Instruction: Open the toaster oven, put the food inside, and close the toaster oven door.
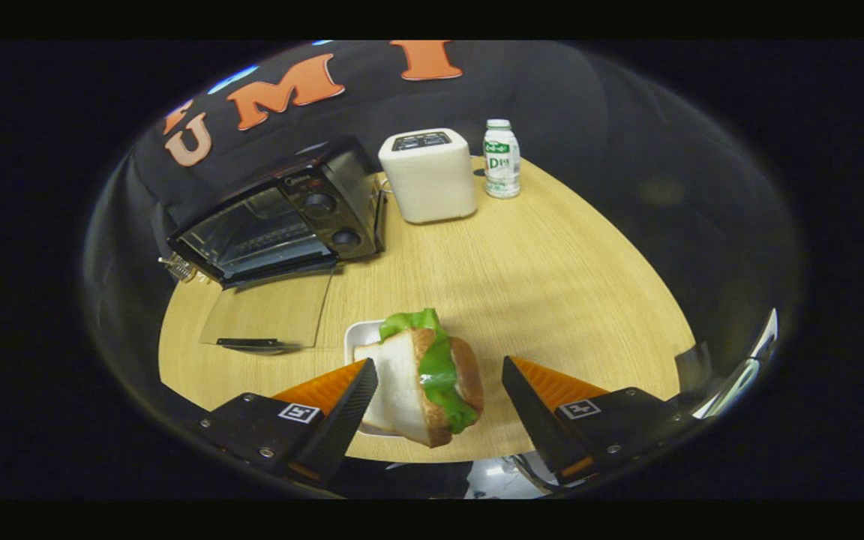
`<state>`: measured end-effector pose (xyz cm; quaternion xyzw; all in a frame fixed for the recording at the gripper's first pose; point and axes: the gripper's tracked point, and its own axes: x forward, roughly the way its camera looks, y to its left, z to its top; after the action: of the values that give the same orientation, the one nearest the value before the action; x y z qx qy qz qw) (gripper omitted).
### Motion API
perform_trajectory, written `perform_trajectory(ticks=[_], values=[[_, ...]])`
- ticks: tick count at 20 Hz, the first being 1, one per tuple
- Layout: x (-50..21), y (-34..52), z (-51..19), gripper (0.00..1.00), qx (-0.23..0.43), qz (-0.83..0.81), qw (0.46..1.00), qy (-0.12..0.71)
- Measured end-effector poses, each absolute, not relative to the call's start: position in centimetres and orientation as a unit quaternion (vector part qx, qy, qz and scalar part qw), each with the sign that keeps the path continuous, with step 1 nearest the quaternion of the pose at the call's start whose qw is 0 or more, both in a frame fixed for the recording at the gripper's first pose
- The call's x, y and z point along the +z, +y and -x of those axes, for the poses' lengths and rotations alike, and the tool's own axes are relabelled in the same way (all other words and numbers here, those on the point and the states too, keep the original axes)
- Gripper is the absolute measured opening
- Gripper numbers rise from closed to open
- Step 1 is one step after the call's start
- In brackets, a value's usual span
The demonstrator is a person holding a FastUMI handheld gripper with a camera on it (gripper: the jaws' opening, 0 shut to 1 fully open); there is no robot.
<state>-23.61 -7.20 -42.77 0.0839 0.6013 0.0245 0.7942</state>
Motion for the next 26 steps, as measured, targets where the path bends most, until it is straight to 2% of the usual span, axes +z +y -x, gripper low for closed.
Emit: perform_trajectory(ticks=[4, 10, 11, 13, 26], values=[[-43.8, -6.2, 24.8, 0.98, 0.03, -0.121, 0.778, 0.616], [-42.1, -4.8, 23.9, 0.57, 0.058, -0.119, 0.784, 0.607], [-41.5, -4.2, 23.5, 0.45, 0.06, -0.132, 0.784, 0.603], [-41.0, -4.3, 23.4, 0.36, 0.057, -0.125, 0.784, 0.606], [-33.9, -0.8, 15.6, 0.32, 0.076, -0.175, 0.831, 0.523]])
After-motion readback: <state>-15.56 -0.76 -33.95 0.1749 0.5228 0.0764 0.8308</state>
